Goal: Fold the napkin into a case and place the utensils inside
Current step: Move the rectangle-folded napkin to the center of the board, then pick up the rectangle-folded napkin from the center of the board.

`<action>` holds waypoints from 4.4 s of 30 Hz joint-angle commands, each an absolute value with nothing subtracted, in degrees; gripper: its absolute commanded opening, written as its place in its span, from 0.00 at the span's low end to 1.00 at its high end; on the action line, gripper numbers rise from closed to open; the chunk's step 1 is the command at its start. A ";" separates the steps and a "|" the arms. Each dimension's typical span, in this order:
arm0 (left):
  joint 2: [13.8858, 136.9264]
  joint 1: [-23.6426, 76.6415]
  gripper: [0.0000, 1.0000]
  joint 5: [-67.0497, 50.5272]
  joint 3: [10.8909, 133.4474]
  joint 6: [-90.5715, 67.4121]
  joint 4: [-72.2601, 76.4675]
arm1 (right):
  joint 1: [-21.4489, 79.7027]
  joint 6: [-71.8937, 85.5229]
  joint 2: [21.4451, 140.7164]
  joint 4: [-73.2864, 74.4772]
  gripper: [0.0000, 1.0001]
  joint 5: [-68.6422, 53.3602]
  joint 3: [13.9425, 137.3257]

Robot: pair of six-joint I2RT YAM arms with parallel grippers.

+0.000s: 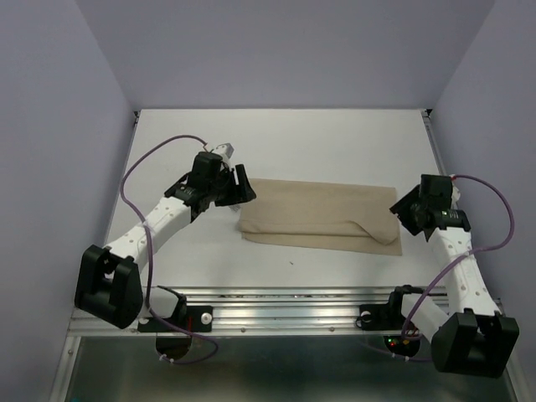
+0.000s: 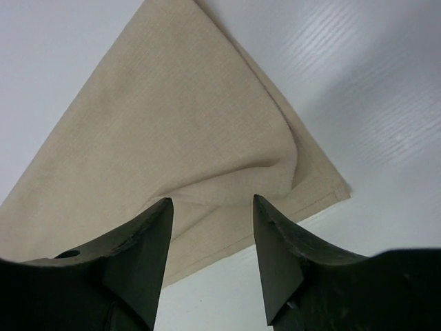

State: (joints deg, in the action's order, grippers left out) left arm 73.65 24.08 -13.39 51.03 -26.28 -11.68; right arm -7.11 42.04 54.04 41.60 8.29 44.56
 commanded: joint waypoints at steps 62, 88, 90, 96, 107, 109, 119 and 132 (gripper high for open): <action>103.19 10.37 0.59 -1.14 64.25 -25.93 -18.11 | 9.84 44.04 97.21 15.38 0.50 -0.27 48.60; 119.44 21.00 0.62 -8.88 88.23 -23.38 -19.32 | 1.14 31.82 97.56 21.96 0.52 11.69 58.88; 120.14 21.01 0.62 -8.35 93.15 -22.85 -20.91 | 1.14 31.64 97.30 22.76 0.52 11.34 61.68; 113.66 21.01 0.65 -5.54 96.42 -21.27 -24.78 | 0.62 31.64 91.59 23.91 0.53 9.06 63.11; 95.81 21.01 0.61 -5.09 71.14 -27.77 -25.67 | 0.62 33.22 80.42 24.52 0.53 6.68 52.74; 94.22 20.92 0.61 -7.11 68.13 -29.70 -23.21 | 0.62 33.05 79.81 24.61 0.53 6.77 51.33; 95.18 21.00 0.48 -9.49 62.23 -31.20 -19.51 | 0.62 32.70 78.84 25.05 0.53 7.47 50.01; 96.15 21.01 0.39 -10.46 62.75 -29.53 -19.07 | -0.53 32.96 75.94 27.07 0.54 7.91 46.76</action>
State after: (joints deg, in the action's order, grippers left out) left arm 96.60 20.99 -10.31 62.37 -30.55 -19.27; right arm 0.71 32.82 78.30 25.82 7.51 47.94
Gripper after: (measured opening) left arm 0.359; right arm 0.536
